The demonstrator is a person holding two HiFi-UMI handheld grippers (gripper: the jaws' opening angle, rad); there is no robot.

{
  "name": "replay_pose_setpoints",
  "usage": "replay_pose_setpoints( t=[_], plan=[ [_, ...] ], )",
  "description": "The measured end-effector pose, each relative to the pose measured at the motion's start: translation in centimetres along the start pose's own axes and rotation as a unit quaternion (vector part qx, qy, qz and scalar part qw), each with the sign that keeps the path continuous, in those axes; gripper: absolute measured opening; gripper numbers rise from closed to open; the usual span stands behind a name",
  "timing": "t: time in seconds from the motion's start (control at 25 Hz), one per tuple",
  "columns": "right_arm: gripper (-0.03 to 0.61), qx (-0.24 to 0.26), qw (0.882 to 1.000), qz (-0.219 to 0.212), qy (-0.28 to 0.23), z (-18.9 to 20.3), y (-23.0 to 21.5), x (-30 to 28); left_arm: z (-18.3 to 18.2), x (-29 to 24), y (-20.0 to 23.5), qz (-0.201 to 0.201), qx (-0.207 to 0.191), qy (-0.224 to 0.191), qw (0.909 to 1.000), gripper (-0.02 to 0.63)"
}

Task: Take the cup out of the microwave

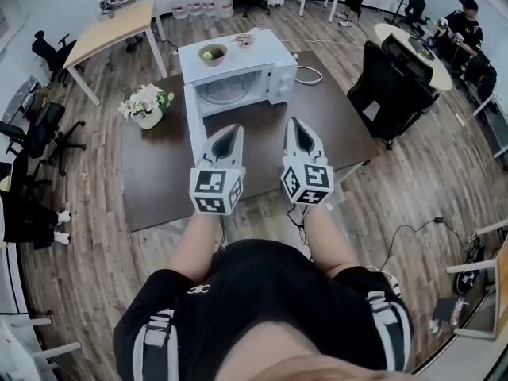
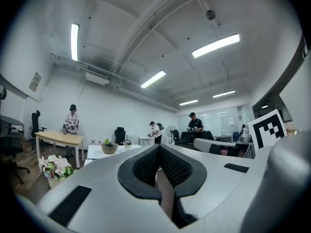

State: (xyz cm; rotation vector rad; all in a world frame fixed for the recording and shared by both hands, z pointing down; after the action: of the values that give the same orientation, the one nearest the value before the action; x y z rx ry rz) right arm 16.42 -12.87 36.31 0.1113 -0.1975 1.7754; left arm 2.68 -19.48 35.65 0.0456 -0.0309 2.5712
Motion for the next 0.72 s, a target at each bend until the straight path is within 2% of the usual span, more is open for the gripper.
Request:
replay_pose_setpoints(
  t=[0.12, 0.28, 0.56, 0.68, 0.72],
  plan=[
    [0.0, -0.006, 1.0, -0.002, 0.005, 0.9, -0.8, -3.2, 0.1, -2.9, 1.6, 0.002, 0.004, 0.004, 1.0, 0.002],
    [0.0, -0.011, 1.0, -0.01, 0.018, 2.1, -2.0, -6.3, 0.6, -5.6, 3.1, -0.013, 0.008, 0.011, 0.9998, 0.002],
    [0.0, -0.009, 0.998, -0.05, 0.036, 3.9, -4.8, -11.0, 1.9, -9.4, 4.8, -0.074, 0.019, 0.023, 0.9968, 0.002],
    [0.002, -0.003, 0.997, -0.08, 0.021, 4.1, -5.1, -12.9, 2.3, -10.4, 5.4, -0.095, 0.024, 0.027, 0.9948, 0.002],
    [0.064, -0.006, 0.995, -0.097, 0.014, 4.1, -5.0, -13.6, 2.4, -10.7, 5.6, -0.102, 0.024, 0.027, 0.9941, 0.002]
  ],
)
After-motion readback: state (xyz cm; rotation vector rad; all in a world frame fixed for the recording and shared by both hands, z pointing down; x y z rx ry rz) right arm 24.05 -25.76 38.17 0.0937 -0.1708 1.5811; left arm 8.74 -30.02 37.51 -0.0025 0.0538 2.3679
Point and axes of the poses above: the fingertips, and each gripper's own axes: x backward along the fingers, y to its left, z out of its underside, the point moved 3 cm from there along x, backward along the fingers, and after that the axes turned 4 degrees about -z, right-handed, at the moved point
